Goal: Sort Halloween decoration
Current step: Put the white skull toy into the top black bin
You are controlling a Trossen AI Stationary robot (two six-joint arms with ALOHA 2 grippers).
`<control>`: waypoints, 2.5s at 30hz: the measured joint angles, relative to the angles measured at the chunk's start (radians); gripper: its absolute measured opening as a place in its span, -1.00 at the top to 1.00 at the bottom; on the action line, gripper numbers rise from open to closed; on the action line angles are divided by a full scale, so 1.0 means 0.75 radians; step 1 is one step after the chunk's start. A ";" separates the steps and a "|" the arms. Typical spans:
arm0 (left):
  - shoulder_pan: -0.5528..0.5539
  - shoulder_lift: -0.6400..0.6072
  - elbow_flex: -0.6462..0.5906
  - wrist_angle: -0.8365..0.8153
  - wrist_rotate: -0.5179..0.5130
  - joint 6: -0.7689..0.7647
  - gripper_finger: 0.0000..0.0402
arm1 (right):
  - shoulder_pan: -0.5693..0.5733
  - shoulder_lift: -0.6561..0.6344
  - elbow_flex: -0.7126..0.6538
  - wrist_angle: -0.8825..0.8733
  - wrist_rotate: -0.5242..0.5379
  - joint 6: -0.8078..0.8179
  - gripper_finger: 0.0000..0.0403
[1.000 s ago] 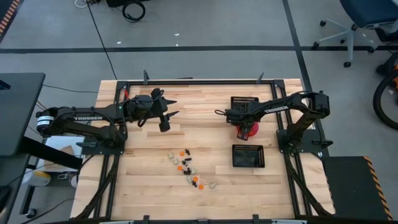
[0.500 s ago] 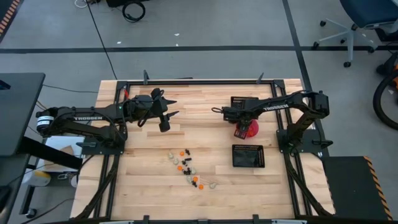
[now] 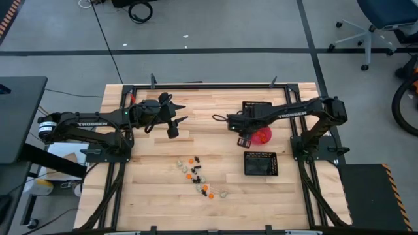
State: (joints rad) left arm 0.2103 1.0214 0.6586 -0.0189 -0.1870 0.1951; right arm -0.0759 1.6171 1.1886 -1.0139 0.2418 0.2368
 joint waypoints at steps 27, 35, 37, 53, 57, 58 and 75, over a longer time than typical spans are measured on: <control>0.000 0.000 0.001 0.011 0.000 -0.012 0.04 | 0.280 0.001 0.014 0.696 -0.181 -0.135 0.22; 0.000 0.000 0.001 -0.002 0.060 -0.091 0.04 | 0.329 0.002 0.014 0.773 -0.179 -0.156 0.22; -0.008 0.000 0.001 0.000 0.122 -0.129 0.04 | 0.335 0.002 0.014 0.773 -0.176 -0.155 0.22; -0.323 0.001 0.001 -0.042 0.152 -0.302 0.04 | 0.508 0.295 0.362 0.543 -0.146 -0.141 0.22; -0.408 0.001 0.001 -0.055 0.152 -0.377 0.04 | 0.574 0.342 0.398 0.522 -0.150 -0.144 0.22; -0.427 0.001 0.001 -0.056 0.151 -0.398 0.04 | 0.591 0.349 0.399 0.523 -0.150 -0.145 0.22; -0.697 0.082 0.001 0.037 -0.057 -0.631 0.04 | 0.838 0.517 0.393 0.600 -0.146 -0.170 0.07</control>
State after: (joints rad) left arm -0.3124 1.0826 0.6594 0.0086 -0.2301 -0.2781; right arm 0.5528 2.0050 1.4831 -0.5640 0.1324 0.1093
